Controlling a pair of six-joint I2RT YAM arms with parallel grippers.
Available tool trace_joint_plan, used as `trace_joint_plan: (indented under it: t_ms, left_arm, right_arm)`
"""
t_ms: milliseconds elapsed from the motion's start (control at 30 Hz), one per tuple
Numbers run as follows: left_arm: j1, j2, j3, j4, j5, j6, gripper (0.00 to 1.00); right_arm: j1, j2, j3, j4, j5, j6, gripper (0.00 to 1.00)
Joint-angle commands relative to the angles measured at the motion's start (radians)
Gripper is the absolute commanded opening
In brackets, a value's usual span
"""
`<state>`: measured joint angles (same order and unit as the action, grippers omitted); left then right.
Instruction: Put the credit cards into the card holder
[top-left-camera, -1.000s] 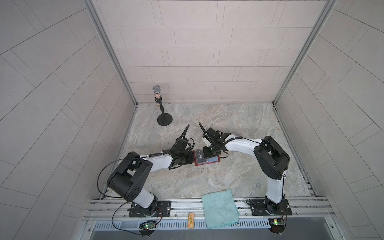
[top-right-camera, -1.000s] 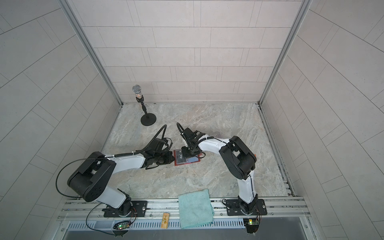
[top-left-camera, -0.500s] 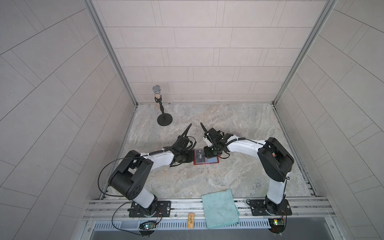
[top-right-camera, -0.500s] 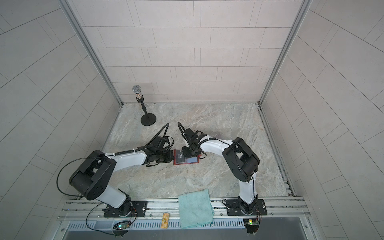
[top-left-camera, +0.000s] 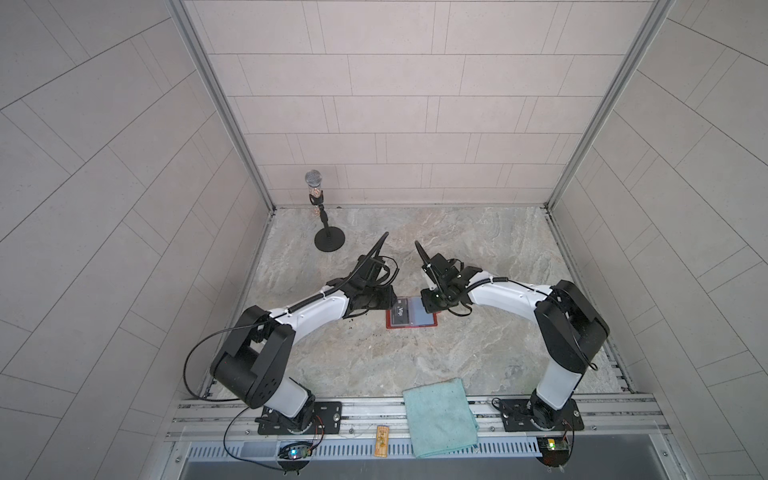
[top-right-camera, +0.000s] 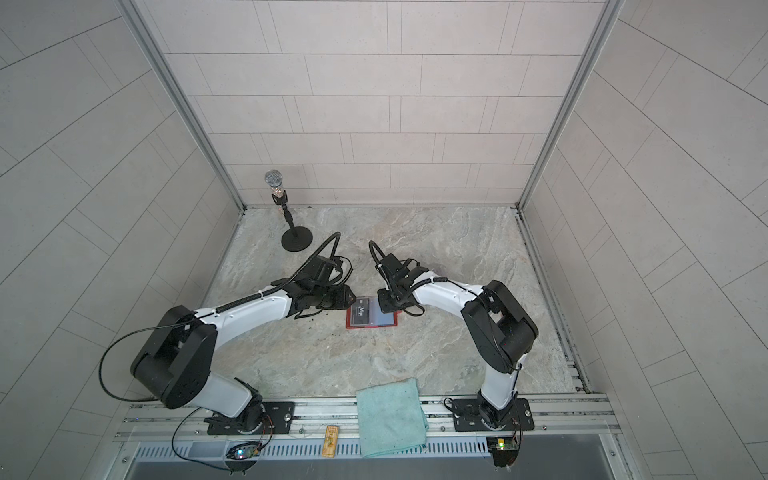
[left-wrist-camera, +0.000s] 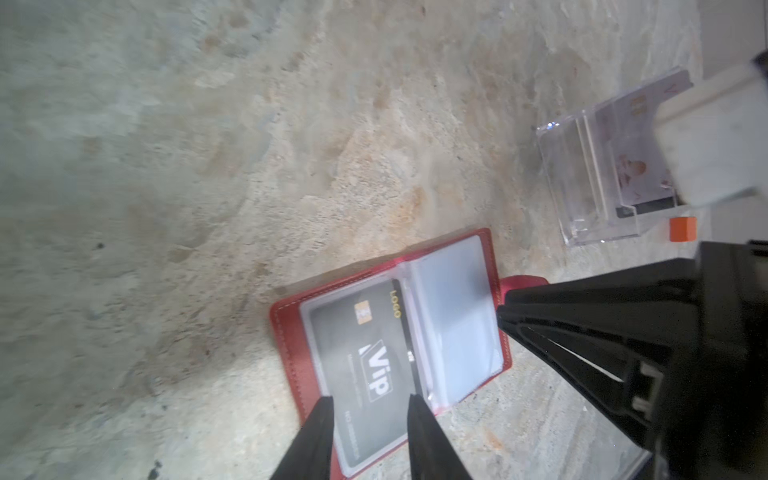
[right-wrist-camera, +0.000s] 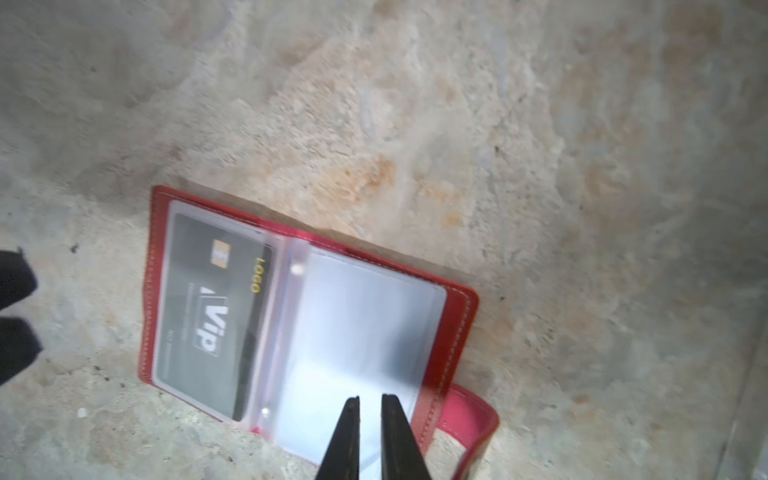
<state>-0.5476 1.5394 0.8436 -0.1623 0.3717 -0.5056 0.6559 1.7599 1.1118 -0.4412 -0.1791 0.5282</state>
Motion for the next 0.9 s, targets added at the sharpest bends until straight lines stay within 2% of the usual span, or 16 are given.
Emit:
trace_joint_plan:
  t_ms: [0,367,867]
  left_arm:
    - [-0.021,0.052,0.015,0.065,0.102,-0.047,0.36]
    - [-0.055,0.214,0.014,0.305,0.233,-0.188,0.36]
    - [-0.078,0.314,0.028,0.342,0.229,-0.246,0.33]
  right_arm:
    - [-0.007,-0.004,-0.015,-0.027,0.021,0.002,0.11]
    - [-0.009,0.027,-0.047,0.013,-0.012,0.013,0.09]
    - [-0.009,0.050,-0.060,0.050,-0.053,0.026,0.08]
